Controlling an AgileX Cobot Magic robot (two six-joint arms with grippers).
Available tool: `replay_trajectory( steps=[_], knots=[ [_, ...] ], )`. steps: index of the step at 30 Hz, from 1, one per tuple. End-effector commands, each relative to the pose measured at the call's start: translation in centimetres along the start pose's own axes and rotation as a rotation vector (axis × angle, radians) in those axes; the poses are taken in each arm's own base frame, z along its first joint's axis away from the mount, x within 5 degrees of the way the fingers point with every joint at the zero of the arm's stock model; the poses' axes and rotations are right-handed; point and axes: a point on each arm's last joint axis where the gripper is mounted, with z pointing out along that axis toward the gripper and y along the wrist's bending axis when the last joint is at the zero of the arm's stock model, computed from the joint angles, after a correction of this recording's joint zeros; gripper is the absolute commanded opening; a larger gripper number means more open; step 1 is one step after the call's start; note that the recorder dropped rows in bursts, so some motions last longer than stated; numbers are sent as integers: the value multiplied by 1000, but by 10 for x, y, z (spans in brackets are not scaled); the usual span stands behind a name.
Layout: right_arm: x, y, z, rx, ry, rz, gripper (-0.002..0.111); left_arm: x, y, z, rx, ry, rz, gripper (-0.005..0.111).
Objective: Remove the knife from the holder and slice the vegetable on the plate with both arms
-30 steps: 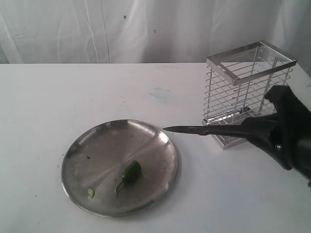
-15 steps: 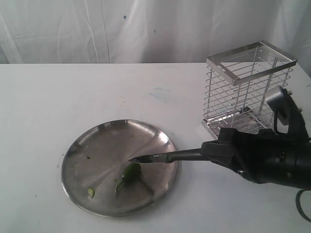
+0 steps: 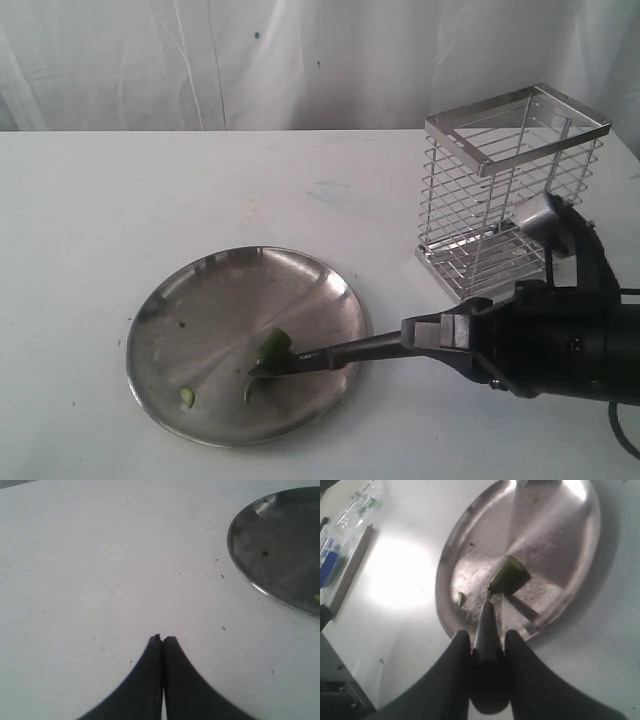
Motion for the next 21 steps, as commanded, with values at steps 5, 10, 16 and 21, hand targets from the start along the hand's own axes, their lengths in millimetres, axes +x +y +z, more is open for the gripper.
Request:
replay_trajectory(
  steps=[5,10,16,21],
  knots=[
    [-8,-1,-12,142,-37,80,0,1,-1,0,9,-2,-8,0],
    [-22,18,-43,199,-172,126,0,1,-1,0,9,-2,-8,0],
    [-20,33,-81,231,-376,171,0,1,-1,0,9,-2,-8,0],
    [-18,38,-94,209,-477,263,0,1,-1,0,9,-2,-8,0]
  ],
)
